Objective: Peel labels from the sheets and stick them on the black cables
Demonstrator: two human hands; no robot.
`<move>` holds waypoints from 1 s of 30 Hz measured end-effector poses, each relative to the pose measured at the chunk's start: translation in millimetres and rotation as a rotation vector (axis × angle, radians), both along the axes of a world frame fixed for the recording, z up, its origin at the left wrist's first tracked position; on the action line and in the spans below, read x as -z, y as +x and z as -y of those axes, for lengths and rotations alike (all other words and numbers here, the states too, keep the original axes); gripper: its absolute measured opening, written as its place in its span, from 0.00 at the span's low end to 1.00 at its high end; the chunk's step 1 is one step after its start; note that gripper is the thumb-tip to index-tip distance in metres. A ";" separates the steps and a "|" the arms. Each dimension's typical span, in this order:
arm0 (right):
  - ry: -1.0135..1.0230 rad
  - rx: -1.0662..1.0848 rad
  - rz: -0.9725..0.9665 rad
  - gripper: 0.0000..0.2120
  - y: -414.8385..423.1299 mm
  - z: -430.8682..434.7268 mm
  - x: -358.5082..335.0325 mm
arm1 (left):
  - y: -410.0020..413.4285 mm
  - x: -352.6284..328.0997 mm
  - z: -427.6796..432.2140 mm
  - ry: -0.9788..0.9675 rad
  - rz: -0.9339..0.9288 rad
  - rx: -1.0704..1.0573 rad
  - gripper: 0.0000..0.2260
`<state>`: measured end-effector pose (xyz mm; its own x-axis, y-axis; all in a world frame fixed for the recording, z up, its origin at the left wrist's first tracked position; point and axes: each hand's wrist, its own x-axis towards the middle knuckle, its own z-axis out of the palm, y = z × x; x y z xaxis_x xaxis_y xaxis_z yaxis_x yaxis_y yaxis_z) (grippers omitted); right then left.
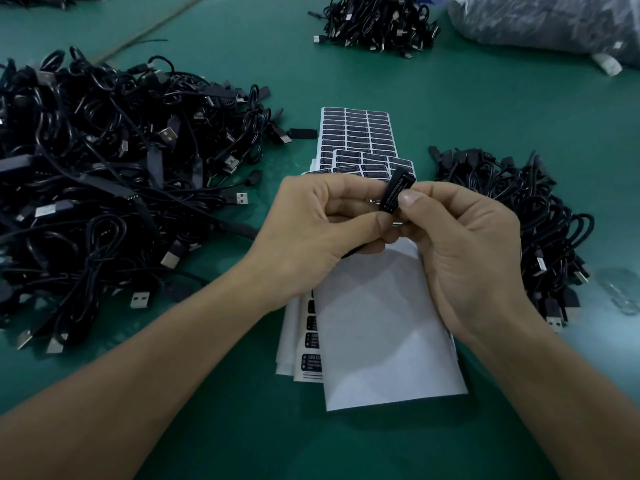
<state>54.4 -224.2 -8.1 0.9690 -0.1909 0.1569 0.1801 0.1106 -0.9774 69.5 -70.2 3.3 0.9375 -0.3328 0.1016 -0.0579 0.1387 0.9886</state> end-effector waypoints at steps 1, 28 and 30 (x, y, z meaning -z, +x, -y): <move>-0.016 0.006 0.006 0.03 -0.3 -0.2 0.4 | 0.1 0.3 0.1 0.000 0.001 0.000 0.10; -0.124 0.111 0.124 0.06 -8.7 -9.9 -2.7 | -3.8 1.8 4.9 -0.017 0.023 -0.058 0.06; -0.121 0.112 0.137 0.06 -9.1 -10.5 -2.4 | -4.1 2.2 6.5 -0.015 0.019 -0.072 0.05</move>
<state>45.2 -213.7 -5.6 0.9106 -0.2680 0.3146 0.3172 -0.0345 -0.9477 65.4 -76.7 1.1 0.9569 -0.2627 0.1238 -0.0867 0.1484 0.9851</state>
